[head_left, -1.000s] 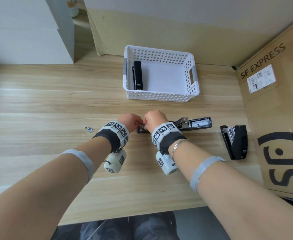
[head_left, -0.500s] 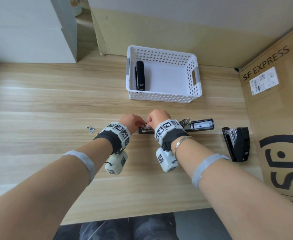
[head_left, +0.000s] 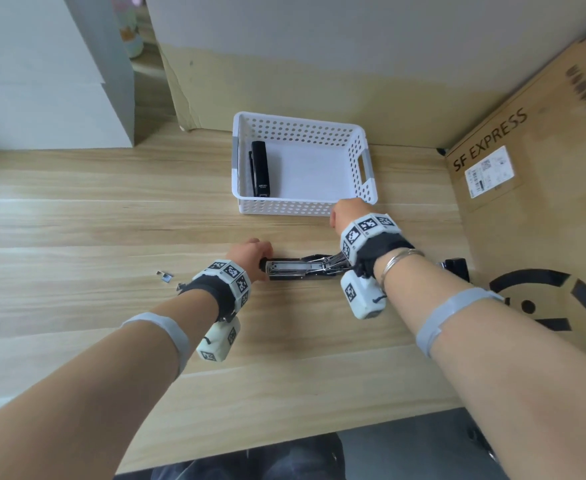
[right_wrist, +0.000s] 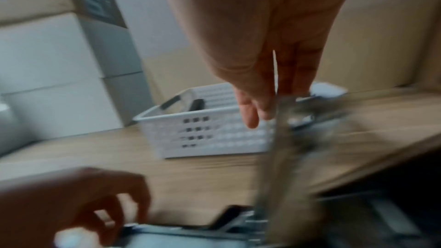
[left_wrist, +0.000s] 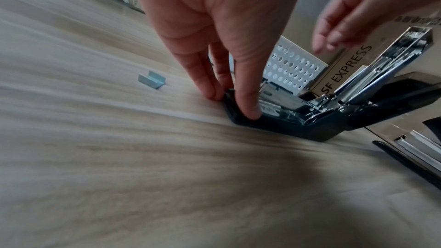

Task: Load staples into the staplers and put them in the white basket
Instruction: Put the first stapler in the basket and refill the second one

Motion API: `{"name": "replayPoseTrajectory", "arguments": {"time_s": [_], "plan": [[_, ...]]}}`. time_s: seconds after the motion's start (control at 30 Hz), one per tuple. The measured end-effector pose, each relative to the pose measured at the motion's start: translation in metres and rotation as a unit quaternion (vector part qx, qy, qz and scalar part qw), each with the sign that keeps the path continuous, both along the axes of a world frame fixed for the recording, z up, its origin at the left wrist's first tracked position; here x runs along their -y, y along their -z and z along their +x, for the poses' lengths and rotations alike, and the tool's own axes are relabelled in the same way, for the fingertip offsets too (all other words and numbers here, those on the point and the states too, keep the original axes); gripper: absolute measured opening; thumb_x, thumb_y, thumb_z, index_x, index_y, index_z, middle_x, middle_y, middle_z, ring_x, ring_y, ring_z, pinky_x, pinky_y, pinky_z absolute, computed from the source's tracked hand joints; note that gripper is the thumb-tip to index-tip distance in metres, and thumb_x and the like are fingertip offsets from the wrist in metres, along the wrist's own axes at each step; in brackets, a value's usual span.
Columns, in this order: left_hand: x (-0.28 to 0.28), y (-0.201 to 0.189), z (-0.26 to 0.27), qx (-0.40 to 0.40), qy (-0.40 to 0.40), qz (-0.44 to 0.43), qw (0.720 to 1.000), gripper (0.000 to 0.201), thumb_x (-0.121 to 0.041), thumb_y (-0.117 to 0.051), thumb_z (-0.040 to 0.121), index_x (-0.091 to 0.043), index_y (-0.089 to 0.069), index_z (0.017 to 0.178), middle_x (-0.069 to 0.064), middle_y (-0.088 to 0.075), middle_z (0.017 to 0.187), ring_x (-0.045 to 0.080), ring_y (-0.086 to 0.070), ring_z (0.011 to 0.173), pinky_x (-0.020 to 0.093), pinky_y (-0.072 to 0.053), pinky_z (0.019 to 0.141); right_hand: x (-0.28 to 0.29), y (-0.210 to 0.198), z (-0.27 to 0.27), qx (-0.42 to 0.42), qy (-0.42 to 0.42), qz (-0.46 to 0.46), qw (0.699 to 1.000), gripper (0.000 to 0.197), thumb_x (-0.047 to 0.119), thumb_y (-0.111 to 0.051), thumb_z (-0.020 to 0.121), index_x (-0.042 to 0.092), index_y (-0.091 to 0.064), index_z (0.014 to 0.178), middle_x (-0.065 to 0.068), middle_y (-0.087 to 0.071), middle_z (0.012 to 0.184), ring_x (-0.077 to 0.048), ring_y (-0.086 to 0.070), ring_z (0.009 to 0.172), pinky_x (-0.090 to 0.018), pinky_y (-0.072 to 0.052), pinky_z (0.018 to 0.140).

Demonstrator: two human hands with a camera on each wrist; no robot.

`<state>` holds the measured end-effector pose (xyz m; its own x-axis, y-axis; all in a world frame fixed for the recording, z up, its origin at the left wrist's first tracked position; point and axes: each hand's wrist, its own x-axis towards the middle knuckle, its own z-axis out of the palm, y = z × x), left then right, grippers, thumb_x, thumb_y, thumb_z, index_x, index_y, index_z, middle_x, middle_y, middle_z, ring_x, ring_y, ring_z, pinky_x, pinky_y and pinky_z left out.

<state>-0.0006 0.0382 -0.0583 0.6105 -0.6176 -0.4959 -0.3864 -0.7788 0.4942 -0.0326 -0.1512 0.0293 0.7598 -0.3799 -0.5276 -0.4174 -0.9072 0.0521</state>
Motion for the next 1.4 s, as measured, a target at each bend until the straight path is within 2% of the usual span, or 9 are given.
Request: {"name": "replayPoseTrajectory", "arguments": {"time_s": [0.1, 0.2, 0.3, 0.4, 0.67, 0.87, 1.03, 1.23, 1.4], "plan": [[0.003, -0.002, 0.001, 0.0, 0.001, 0.005, 1.0, 0.055, -0.02, -0.077, 0.071, -0.014, -0.05, 0.119, 0.008, -0.059, 0.117, 0.026, -0.06, 0.102, 0.032, -0.048, 0.085, 0.029, -0.003, -0.024, -0.035, 0.031, -0.014, 0.999, 0.028, 0.01, -0.052, 0.09, 0.007, -0.068, 0.112, -0.013, -0.066, 0.118, -0.031, -0.064, 0.107, -0.039, -0.053, 0.092], [0.005, -0.001, 0.003, 0.013, 0.019, 0.017, 1.0, 0.05, -0.022, -0.075, 0.073, -0.013, -0.055, 0.118, 0.008, -0.059, 0.116, 0.026, -0.058, 0.104, 0.031, -0.046, 0.085, 0.036, -0.005, -0.045, -0.151, 0.028, 0.041, 0.987, 0.039, 0.008, -0.046, 0.095, 0.006, -0.053, 0.134, -0.012, -0.054, 0.138, -0.027, -0.053, 0.124, -0.026, -0.043, 0.096], [0.007, -0.001, 0.004, 0.022, 0.02, 0.017, 0.999, 0.047, -0.022, -0.074, 0.073, -0.015, -0.057, 0.116, 0.007, -0.059, 0.116, 0.025, -0.057, 0.105, 0.032, -0.047, 0.085, 0.037, -0.005, -0.055, -0.2, 0.026, 0.063, 0.978, 0.052, 0.007, -0.053, 0.093, 0.011, -0.039, 0.143, -0.01, -0.044, 0.145, -0.025, -0.052, 0.12, -0.024, -0.042, 0.09], [0.007, -0.001, 0.005, 0.028, 0.022, 0.02, 0.999, 0.046, -0.022, -0.074, 0.074, -0.014, -0.058, 0.117, 0.008, -0.06, 0.115, 0.025, -0.057, 0.105, 0.032, -0.048, 0.086, 0.04, -0.007, -0.06, -0.114, -0.007, 0.009, 0.993, 0.044, 0.007, -0.061, 0.088, 0.012, -0.052, 0.131, -0.013, -0.051, 0.134, -0.028, -0.055, 0.118, -0.028, -0.045, 0.089], [0.009, -0.002, 0.005, 0.034, 0.027, 0.02, 0.999, 0.048, -0.023, -0.074, 0.073, -0.014, -0.058, 0.117, 0.008, -0.06, 0.116, 0.025, -0.058, 0.105, 0.031, -0.047, 0.084, -0.012, -0.019, -0.028, -0.02, -0.133, 0.03, 0.99, 0.02, 0.011, -0.07, 0.079, 0.017, -0.059, 0.095, 0.005, -0.058, 0.087, -0.012, -0.06, 0.072, -0.019, -0.035, 0.048], [0.007, -0.001, 0.004, 0.036, 0.025, 0.015, 0.999, 0.041, -0.021, -0.072, 0.072, -0.01, -0.059, 0.109, 0.011, -0.061, 0.109, 0.028, -0.059, 0.1, 0.03, -0.044, 0.077, -0.064, 0.006, -0.003, -0.047, -0.22, 0.023, 0.974, 0.019, 0.021, -0.069, 0.081, 0.012, -0.065, 0.097, -0.004, -0.063, 0.094, -0.023, -0.062, 0.082, -0.029, -0.046, 0.062], [0.006, 0.003, 0.003, 0.036, 0.022, 0.009, 0.999, 0.043, -0.023, -0.071, 0.072, -0.01, -0.058, 0.111, 0.011, -0.061, 0.109, 0.029, -0.06, 0.099, 0.033, -0.046, 0.081, -0.07, 0.025, 0.002, -0.076, -0.207, 0.021, 0.975, 0.023, 0.026, -0.07, 0.082, 0.012, -0.067, 0.099, -0.006, -0.068, 0.098, -0.023, -0.058, 0.076, -0.028, -0.046, 0.063], [0.004, 0.001, 0.001, 0.029, 0.026, 0.014, 0.999, 0.049, -0.026, -0.072, 0.072, -0.014, -0.055, 0.116, 0.008, -0.056, 0.116, 0.03, -0.062, 0.098, 0.034, -0.048, 0.084, -0.059, 0.027, -0.001, -0.052, -0.192, 0.066, 0.978, 0.032, 0.031, -0.068, 0.081, 0.017, -0.064, 0.109, -0.003, -0.062, 0.107, -0.025, -0.064, 0.092, -0.03, -0.046, 0.063], [0.004, 0.002, -0.002, 0.029, 0.028, 0.009, 0.999, 0.05, -0.025, -0.071, 0.073, -0.011, -0.055, 0.118, 0.009, -0.053, 0.12, 0.032, -0.061, 0.098, 0.033, -0.048, 0.085, -0.042, 0.033, -0.017, -0.116, -0.146, 0.067, 0.98, 0.059, 0.03, -0.079, 0.073, 0.015, -0.052, 0.123, -0.009, -0.062, 0.117, -0.029, -0.063, 0.101, -0.035, -0.052, 0.079]]}}
